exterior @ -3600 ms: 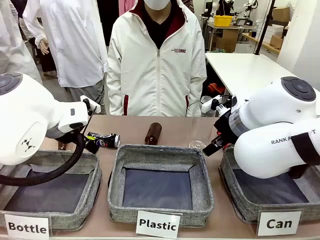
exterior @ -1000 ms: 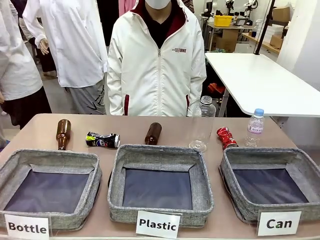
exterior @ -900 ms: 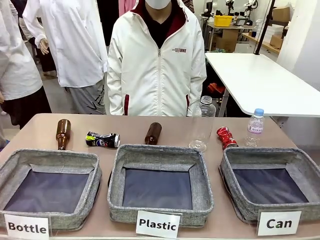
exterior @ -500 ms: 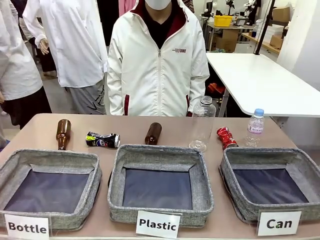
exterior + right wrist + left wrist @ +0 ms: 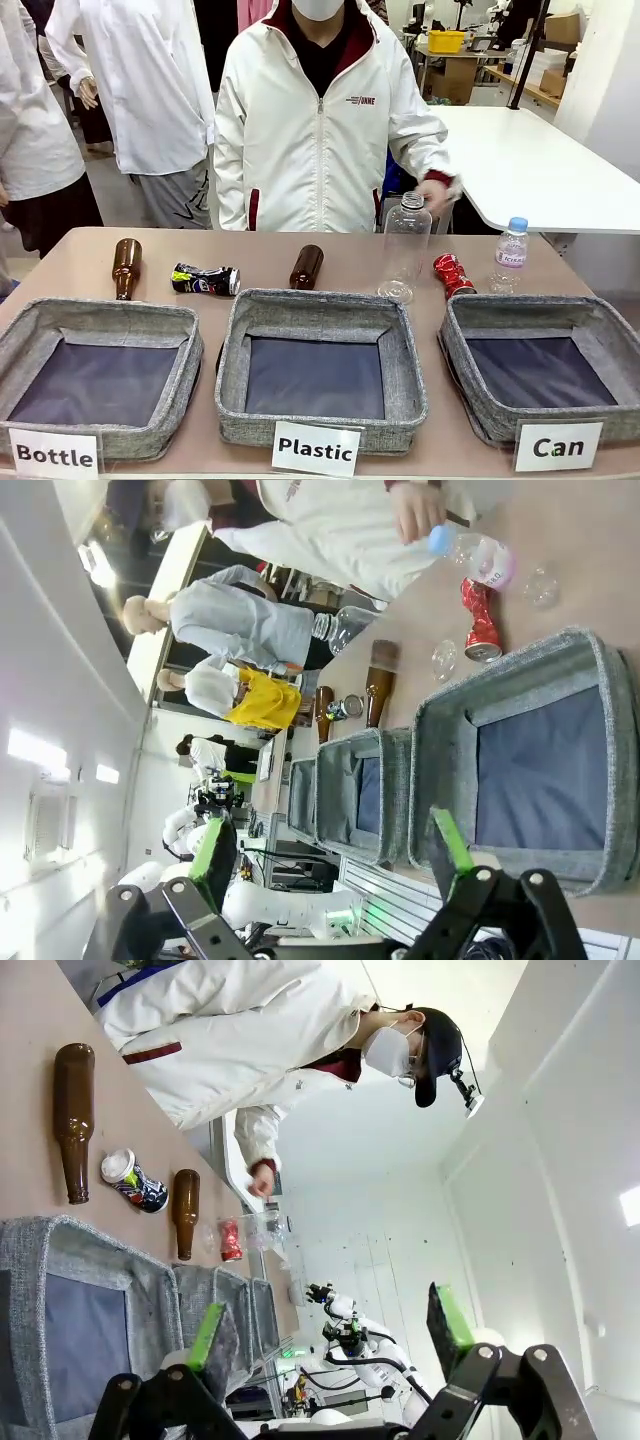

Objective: Sort the can waste into the basket.
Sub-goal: Pick up the can waste from the table and place it in the right Fabric basket.

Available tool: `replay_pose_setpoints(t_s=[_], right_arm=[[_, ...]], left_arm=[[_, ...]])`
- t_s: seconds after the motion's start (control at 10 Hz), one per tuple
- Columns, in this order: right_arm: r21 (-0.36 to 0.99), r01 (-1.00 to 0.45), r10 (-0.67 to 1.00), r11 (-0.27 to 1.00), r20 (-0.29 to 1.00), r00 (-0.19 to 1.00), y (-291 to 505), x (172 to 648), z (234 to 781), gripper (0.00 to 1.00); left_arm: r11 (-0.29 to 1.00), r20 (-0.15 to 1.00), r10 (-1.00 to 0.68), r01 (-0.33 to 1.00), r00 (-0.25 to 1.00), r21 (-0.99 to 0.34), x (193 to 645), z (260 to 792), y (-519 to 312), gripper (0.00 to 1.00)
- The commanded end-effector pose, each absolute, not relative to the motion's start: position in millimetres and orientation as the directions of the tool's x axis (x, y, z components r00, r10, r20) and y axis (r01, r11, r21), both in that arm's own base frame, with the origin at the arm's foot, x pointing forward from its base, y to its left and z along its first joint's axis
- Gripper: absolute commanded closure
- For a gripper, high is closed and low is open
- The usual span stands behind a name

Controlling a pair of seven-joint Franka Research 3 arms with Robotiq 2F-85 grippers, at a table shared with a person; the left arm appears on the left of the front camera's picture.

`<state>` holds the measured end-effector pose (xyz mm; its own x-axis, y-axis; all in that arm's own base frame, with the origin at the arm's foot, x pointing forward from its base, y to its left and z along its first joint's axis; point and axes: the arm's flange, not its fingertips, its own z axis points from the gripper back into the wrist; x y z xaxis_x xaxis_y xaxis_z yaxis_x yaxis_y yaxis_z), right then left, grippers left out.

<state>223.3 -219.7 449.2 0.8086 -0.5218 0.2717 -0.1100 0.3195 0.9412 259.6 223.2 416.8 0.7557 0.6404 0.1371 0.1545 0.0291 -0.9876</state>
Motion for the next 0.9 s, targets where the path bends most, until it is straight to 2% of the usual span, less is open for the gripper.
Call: replay_pose_setpoints(t_s=[0.0, 0.2, 0.5, 0.6, 0.8], right_arm=[[0.903, -0.064, -0.488, 0.426, 0.289, 0.824, -204, 231, 462, 0.0], [0.797, -0.027, -0.373, 0.604, 0.312, 0.874, -161, 258, 500, 0.0], [0.596, 0.008, -0.263, 0.803, 0.341, 0.903, -99, 288, 533, 0.0], [0.56, -0.024, -0.268, 0.828, 0.433, 0.861, -95, 282, 539, 0.0], [0.701, -0.073, -0.322, 0.709, 0.414, 0.851, -149, 239, 522, 0.0]], left_arm=[[0.039, 0.157, 0.629, 0.17, 0.761, -0.985, 255, 416, 222, 0.0], [0.039, 0.157, 0.629, 0.17, 0.761, -0.985, 255, 416, 222, 0.0], [0.039, 0.157, 0.629, 0.17, 0.761, -0.985, 255, 416, 222, 0.0], [0.039, 0.157, 0.629, 0.17, 0.761, -0.985, 255, 416, 222, 0.0], [0.039, 0.157, 0.629, 0.17, 0.761, -0.985, 255, 416, 222, 0.0]])
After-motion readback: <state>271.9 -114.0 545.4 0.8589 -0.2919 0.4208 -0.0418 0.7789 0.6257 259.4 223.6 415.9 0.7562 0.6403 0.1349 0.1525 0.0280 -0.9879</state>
